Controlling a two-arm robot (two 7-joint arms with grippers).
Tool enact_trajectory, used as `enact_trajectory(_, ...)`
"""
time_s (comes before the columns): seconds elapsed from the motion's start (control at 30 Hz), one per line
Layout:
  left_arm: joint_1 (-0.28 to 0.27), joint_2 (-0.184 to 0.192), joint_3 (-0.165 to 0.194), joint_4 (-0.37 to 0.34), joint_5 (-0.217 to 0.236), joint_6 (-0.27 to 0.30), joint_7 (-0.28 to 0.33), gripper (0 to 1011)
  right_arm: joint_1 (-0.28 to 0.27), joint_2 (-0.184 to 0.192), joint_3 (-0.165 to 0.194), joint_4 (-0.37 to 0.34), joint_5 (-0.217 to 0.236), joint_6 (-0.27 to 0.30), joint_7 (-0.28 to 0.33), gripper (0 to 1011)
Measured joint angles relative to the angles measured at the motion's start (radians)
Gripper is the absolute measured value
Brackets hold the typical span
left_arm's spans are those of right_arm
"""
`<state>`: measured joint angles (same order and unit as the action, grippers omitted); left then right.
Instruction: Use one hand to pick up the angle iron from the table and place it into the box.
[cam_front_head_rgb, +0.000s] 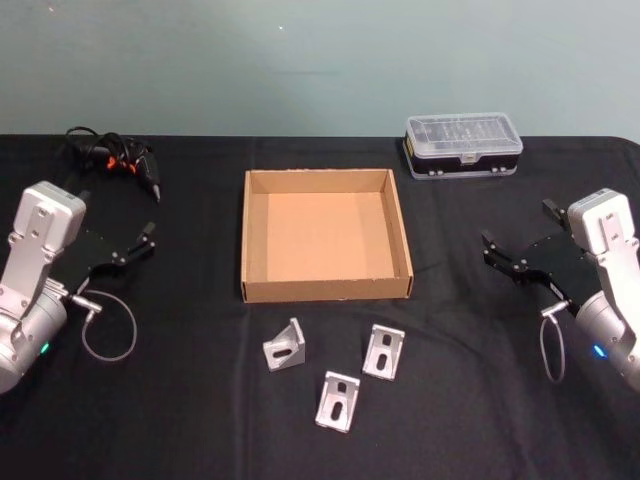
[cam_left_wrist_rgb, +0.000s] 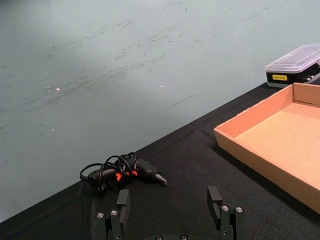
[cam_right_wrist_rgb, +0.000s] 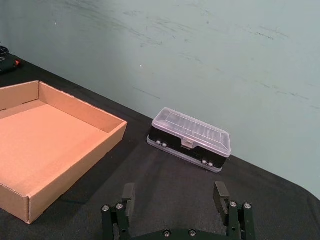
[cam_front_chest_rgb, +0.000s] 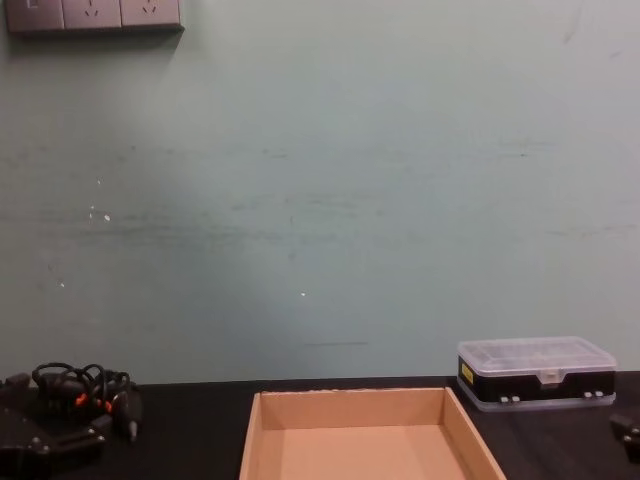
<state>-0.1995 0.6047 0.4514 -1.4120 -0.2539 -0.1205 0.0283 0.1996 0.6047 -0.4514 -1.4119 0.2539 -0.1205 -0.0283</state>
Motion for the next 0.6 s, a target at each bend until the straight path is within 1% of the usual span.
enact_trajectory(0.6,0.0,0.0,0.0,0.0,0.0,0.0,0.0,1011,0.0,0.0,0.0,0.0,0.0,0.0,0.0,1000)
